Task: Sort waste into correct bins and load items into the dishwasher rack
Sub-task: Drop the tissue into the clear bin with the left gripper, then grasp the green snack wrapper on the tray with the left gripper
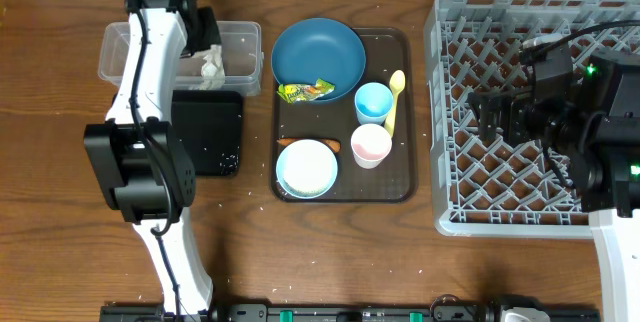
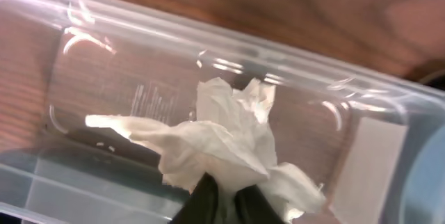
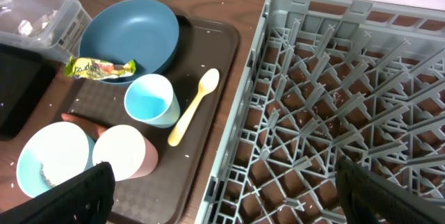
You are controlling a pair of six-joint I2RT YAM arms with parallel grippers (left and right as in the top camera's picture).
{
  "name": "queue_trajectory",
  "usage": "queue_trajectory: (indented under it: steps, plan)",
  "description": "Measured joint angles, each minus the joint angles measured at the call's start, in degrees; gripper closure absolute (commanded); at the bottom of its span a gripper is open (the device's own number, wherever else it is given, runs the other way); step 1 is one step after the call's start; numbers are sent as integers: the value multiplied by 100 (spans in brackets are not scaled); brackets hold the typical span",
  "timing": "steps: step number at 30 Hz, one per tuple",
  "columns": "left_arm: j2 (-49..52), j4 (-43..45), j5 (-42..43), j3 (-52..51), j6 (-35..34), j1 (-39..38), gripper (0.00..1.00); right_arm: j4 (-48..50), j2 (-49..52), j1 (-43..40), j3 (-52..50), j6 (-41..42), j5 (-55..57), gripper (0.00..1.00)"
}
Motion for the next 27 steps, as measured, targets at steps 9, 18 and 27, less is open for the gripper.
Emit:
queue_trajectory:
  steps: [9,18,27]
  plan:
    - [0,157,2,-96,-85,-15,47,0,0,0,0,-2,0,1]
    - [-63,57,507,-94,-79,-68,40,0,2,0,0,-2,0,1]
    - [-693,-1484,1169,-81,-638,-839,38,-11,2,-2,0,-2,0,1]
